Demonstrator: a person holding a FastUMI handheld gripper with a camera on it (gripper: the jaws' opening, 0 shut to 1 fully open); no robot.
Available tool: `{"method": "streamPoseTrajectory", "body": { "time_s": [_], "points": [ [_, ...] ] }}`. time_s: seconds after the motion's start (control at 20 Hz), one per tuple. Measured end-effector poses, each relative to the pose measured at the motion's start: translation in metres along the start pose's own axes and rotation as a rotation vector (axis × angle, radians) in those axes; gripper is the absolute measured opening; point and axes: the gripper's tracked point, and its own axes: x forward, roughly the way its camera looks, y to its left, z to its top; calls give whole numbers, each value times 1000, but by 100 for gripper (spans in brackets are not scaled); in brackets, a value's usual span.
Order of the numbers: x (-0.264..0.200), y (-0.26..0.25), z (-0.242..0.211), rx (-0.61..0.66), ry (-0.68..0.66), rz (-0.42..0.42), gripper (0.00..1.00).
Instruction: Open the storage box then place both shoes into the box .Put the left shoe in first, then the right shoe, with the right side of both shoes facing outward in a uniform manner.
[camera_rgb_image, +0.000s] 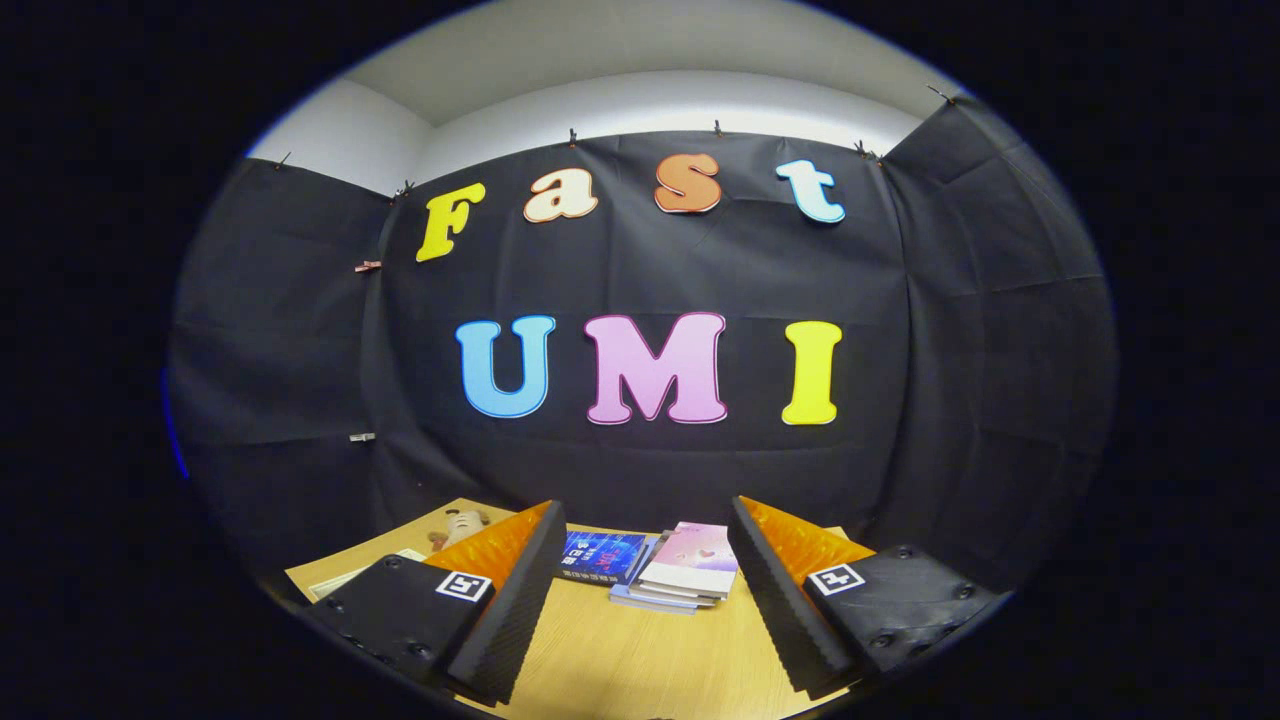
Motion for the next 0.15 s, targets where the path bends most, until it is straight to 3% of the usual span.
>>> {"method": "streamPoseTrajectory", "body": {
  "time_s": [0.15],
  "points": [
    [-1,1,5,42,-40,-48,99]
  ]
}}
